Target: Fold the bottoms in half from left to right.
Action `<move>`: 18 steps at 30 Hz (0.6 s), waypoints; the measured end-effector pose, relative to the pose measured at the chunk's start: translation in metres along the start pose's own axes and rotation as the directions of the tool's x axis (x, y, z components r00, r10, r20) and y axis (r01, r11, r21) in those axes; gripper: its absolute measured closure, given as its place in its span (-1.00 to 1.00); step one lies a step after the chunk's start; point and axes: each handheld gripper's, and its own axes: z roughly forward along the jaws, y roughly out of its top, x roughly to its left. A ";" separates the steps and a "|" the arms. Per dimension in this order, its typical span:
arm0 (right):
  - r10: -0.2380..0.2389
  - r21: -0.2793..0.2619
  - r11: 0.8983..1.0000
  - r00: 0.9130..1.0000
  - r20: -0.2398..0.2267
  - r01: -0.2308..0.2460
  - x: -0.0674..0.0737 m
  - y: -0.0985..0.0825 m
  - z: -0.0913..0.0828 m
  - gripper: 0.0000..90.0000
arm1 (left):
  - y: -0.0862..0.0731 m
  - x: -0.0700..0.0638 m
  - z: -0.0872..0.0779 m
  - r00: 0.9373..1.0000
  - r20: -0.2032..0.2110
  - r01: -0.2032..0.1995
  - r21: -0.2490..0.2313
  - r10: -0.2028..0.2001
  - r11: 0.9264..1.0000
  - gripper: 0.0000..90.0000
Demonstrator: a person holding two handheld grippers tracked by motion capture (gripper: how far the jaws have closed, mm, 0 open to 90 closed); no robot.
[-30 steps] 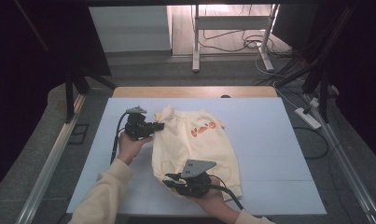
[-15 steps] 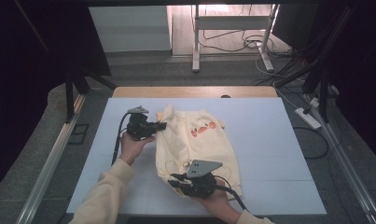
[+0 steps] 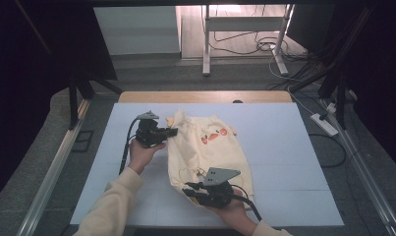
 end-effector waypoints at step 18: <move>0.030 -0.018 0.999 0.999 0.036 -0.029 -0.009 -0.005 -0.027 0.70 | 0.004 -0.010 0.010 1.000 0.010 -0.011 -0.013 0.011 1.000 0.88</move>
